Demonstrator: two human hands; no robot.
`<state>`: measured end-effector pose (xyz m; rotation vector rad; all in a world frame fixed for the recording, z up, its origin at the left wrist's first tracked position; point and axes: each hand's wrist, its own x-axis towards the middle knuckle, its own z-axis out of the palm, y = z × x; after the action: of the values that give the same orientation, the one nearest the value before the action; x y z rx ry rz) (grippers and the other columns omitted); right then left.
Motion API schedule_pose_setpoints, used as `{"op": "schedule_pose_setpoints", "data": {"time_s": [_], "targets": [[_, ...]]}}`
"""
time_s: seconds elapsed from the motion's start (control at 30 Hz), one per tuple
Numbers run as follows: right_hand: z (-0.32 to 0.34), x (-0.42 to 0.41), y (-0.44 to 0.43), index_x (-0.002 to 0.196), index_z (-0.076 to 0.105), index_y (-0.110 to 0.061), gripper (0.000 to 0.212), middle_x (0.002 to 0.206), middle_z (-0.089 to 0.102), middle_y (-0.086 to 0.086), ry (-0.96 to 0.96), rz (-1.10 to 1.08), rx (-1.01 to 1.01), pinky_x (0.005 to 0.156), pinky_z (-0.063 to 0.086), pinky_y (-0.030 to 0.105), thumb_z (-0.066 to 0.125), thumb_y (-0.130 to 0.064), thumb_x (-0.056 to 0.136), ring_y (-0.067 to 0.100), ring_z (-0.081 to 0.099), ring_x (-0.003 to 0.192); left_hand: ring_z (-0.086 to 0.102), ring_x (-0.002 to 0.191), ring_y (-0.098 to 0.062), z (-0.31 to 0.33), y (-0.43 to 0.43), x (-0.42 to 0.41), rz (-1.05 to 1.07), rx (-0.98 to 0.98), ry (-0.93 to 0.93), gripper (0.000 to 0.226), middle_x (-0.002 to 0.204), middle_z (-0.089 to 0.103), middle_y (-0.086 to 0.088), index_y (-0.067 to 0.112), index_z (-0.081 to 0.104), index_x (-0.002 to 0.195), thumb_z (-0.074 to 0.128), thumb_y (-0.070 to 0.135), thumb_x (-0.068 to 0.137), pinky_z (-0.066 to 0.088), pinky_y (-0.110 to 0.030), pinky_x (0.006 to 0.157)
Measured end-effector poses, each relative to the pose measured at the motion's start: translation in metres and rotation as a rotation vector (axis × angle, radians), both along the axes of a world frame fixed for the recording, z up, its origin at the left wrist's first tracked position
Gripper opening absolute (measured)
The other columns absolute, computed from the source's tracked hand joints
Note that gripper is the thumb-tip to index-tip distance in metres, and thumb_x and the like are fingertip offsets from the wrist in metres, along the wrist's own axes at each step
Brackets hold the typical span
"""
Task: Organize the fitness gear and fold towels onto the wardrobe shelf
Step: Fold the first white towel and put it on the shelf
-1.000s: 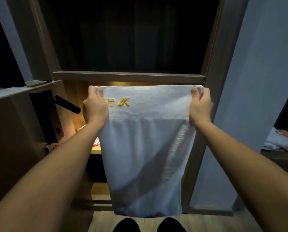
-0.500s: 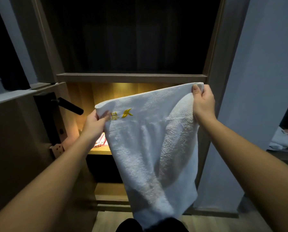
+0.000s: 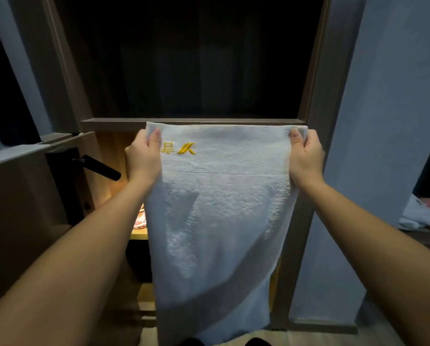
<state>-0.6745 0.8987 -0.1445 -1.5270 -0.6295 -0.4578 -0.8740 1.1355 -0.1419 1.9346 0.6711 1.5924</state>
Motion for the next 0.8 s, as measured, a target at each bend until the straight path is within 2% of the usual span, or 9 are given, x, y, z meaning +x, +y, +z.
{"op": "schedule_pose_setpoints", "data": {"time_s": [0.2, 0.27, 0.37, 0.47, 0.5, 0.57, 0.63, 0.7, 0.8], "targets": [[0.017, 0.015, 0.012, 0.086, 0.048, -0.023, 0.023, 0.079, 0.053, -0.012, -0.038, 0.007, 0.010, 0.052, 0.036, 0.002, 0.044, -0.041, 0.101, -0.001, 0.049, 0.070, 0.046, 0.067, -0.021, 0.024, 0.012, 0.014, -0.030, 0.039, 0.018, 0.045, 0.070, 0.051, -0.005, 0.000, 0.051, 0.082, 0.043, 0.040, 0.102, 0.034, -0.036, 0.060], [0.020, 0.032, 0.016, 0.091, 0.048, -0.019, 0.024, 0.080, 0.053, -0.012, -0.036, -0.002, -0.028, 0.051, 0.036, 0.007, 0.043, -0.039, 0.102, -0.002, 0.048, 0.070, 0.047, 0.067, -0.019, 0.028, 0.021, 0.020, -0.016, 0.042, 0.057, 0.044, 0.071, 0.052, -0.003, 0.002, 0.052, 0.083, 0.042, 0.040, 0.102, 0.032, -0.033, 0.058], [0.031, 0.053, 0.027, 0.096, 0.049, -0.017, 0.024, 0.084, 0.054, -0.011, 0.023, 0.036, -0.061, 0.059, 0.036, 0.019, 0.041, -0.039, 0.102, 0.000, 0.050, 0.074, 0.054, 0.083, -0.030, 0.045, 0.029, 0.038, 0.022, 0.010, 0.151, 0.041, 0.087, 0.059, -0.015, 0.001, 0.055, 0.088, 0.041, 0.037, 0.103, 0.034, -0.036, 0.066], [0.049, 0.064, 0.034, 0.097, 0.050, -0.017, 0.024, 0.084, 0.052, -0.008, -0.005, 0.054, 0.049, 0.063, 0.040, 0.020, 0.042, -0.040, 0.102, 0.001, 0.051, 0.074, 0.059, 0.097, -0.033, 0.065, 0.038, 0.055, -0.036, -0.085, 0.103, 0.032, 0.095, 0.061, -0.014, 0.008, 0.057, 0.095, 0.040, 0.034, 0.103, 0.035, -0.033, 0.068], [0.050, 0.071, 0.033, 0.100, 0.053, -0.016, 0.027, 0.085, 0.053, -0.006, -0.001, 0.041, 0.013, 0.065, 0.040, 0.020, 0.042, -0.040, 0.101, 0.003, 0.053, 0.077, 0.059, 0.099, -0.033, 0.066, 0.042, 0.061, -0.042, -0.103, 0.181, 0.032, 0.101, 0.063, -0.015, 0.007, 0.058, 0.100, 0.040, 0.034, 0.103, 0.039, -0.035, 0.071], [0.036, 0.082, 0.031, 0.109, 0.057, -0.005, 0.036, 0.096, 0.058, 0.008, 0.067, -0.019, -0.361, 0.071, 0.041, 0.030, 0.038, -0.036, 0.102, 0.023, 0.058, 0.093, 0.058, 0.100, -0.034, 0.052, 0.045, 0.068, 0.006, -0.172, 0.475, 0.033, 0.112, 0.062, -0.019, 0.004, 0.058, 0.111, 0.040, 0.030, 0.103, 0.041, -0.037, 0.073], [0.016, 0.090, 0.027, 0.110, 0.056, -0.004, 0.038, 0.107, 0.059, 0.016, 0.154, -0.041, -0.590, 0.076, 0.040, 0.036, 0.035, -0.034, 0.103, 0.030, 0.054, 0.089, 0.056, 0.096, -0.032, 0.034, 0.048, 0.071, 0.032, -0.217, 0.575, 0.039, 0.113, 0.062, -0.019, 0.002, 0.061, 0.115, 0.037, 0.032, 0.103, 0.036, -0.034, 0.073], [0.013, 0.091, 0.024, 0.116, 0.054, -0.009, 0.036, 0.106, 0.055, 0.006, 0.175, -0.017, -0.455, 0.077, 0.034, 0.032, 0.036, -0.037, 0.102, 0.020, 0.049, 0.086, 0.054, 0.090, -0.026, 0.029, 0.047, 0.072, -0.001, -0.201, 0.461, 0.043, 0.109, 0.063, -0.016, 0.004, 0.063, 0.112, 0.037, 0.036, 0.103, 0.036, -0.034, 0.073], [0.022, 0.090, 0.021, 0.116, 0.055, -0.012, 0.033, 0.104, 0.054, 0.000, 0.136, 0.032, -0.346, 0.070, 0.036, 0.027, 0.039, -0.038, 0.103, 0.014, 0.050, 0.087, 0.060, 0.100, -0.027, 0.034, 0.044, 0.069, -0.056, -0.243, 0.358, 0.044, 0.111, 0.065, -0.011, 0.008, 0.063, 0.116, 0.038, 0.042, 0.102, 0.047, -0.037, 0.082]]}}
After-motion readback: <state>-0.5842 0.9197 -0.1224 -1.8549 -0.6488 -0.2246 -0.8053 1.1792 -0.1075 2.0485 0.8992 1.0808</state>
